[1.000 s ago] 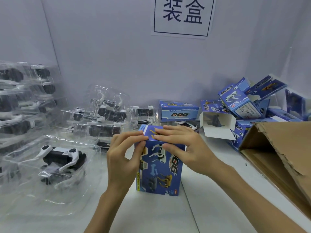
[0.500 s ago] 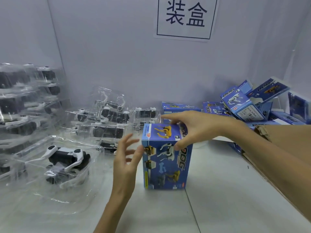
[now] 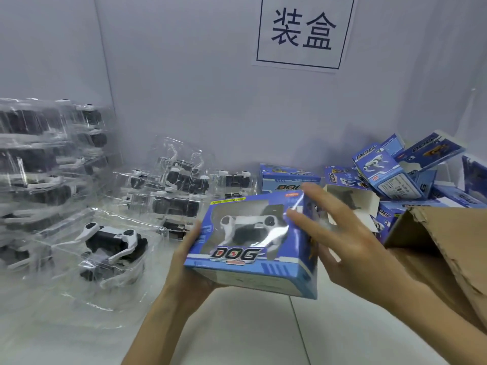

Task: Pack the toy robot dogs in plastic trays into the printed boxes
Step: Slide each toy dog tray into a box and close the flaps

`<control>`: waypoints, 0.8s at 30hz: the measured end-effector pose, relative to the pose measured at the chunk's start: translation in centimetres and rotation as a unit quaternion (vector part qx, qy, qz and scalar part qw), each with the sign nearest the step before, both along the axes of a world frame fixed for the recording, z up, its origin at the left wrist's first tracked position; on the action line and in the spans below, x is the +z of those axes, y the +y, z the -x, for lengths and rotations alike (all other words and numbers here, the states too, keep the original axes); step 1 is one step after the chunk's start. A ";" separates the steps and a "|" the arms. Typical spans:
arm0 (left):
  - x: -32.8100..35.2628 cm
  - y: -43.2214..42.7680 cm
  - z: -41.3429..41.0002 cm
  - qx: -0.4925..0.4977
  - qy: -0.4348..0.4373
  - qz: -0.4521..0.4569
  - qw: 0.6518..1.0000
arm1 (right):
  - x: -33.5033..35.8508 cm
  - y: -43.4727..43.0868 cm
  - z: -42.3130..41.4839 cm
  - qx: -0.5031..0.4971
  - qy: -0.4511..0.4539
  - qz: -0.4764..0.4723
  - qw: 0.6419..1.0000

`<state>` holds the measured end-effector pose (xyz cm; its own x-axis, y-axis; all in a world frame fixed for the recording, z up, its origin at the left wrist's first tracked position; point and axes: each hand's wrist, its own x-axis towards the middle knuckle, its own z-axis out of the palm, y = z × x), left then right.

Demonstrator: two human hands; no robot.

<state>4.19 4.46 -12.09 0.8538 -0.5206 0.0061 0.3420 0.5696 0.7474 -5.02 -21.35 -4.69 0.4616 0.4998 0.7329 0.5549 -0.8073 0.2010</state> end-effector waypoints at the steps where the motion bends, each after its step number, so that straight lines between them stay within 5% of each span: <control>1: -0.1 -0.2 0.1 0.021 -0.017 -0.015 1.000 | -0.5 -0.3 -0.1 -0.009 0.039 -0.081 0.996; 2: -0.1 -0.5 0.3 0.044 -0.036 -0.026 0.998 | -1.0 -0.4 -0.1 -0.002 0.110 -0.205 0.972; 4: 0.1 -1.0 0.6 0.083 -0.065 -0.033 0.994 | -1.8 -0.4 0.2 0.056 0.277 -0.497 0.821; 6: 0.1 -1.4 0.7 0.111 -0.077 -0.051 0.990 | -2.7 -0.3 0.1 0.113 0.395 -0.608 0.680; 7: 0.0 -1.6 0.8 0.112 -0.083 -0.063 0.988 | -2.7 0.3 -0.5 0.110 0.417 -0.616 0.659; 11: -0.2 -2.1 1.1 0.106 -0.098 -0.094 0.985 | -3.7 2.1 -0.9 0.119 0.381 -0.643 0.654; 15: -0.6 -2.5 1.4 0.097 -0.130 -0.132 0.978 | -7.3 2.3 -1.4 0.132 0.349 -0.724 0.580; 17: -0.8 -2.5 1.3 0.078 -0.149 -0.154 0.974 | -8.4 2.1 -1.8 0.147 0.340 -0.732 0.572; 20: -0.7 -2.8 1.1 0.070 -0.155 -0.181 0.969 | -8.5 2.0 -1.9 0.123 0.368 -0.719 0.577; 24: -0.9 -2.4 0.4 0.109 -0.121 -0.175 0.971 | -8.6 0.0 -1.7 0.091 0.406 -0.647 0.639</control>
